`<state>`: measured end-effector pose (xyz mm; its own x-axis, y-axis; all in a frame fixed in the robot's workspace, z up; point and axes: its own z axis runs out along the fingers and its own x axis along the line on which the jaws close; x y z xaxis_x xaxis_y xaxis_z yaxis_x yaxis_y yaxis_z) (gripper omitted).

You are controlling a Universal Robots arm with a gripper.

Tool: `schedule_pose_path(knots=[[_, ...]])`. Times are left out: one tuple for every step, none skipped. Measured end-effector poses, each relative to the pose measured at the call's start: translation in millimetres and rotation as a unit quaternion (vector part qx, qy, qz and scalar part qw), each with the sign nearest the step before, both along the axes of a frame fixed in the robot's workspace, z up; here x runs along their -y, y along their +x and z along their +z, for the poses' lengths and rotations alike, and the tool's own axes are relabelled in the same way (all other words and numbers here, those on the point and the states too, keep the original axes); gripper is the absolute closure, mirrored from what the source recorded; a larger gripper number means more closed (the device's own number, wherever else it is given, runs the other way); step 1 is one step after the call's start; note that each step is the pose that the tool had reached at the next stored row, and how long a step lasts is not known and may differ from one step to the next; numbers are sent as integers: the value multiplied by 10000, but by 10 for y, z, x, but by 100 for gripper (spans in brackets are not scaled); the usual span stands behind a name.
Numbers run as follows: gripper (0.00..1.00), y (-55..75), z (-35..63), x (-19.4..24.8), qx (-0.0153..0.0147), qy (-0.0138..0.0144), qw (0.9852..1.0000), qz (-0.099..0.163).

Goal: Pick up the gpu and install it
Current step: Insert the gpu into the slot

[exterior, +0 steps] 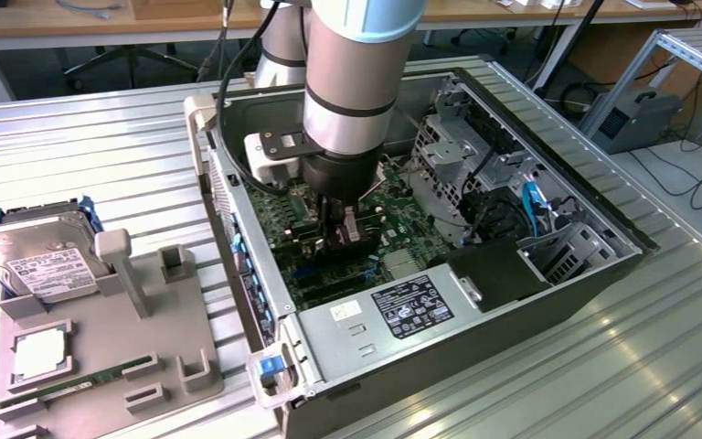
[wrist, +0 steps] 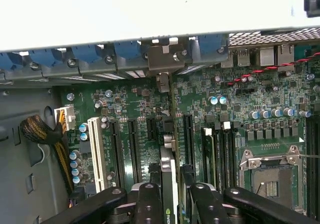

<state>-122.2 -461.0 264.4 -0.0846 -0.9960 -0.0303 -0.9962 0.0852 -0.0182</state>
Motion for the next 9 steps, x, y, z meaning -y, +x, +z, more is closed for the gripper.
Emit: schedule_pose_path(knots=[[73,0,0,0,0,0,10000,0],[73,0,0,0,0,0,10000,0],[73,0,0,0,0,0,10000,0],[73,-1,0,0,0,3,10000,0],[73,-1,0,0,0,5,10000,0],[73,-1,0,0,0,6,10000,0],[73,-1,0,0,0,6,10000,2],[73,-1,0,0,0,6,10000,7],[73,-1,0,0,1,6,10000,13]])
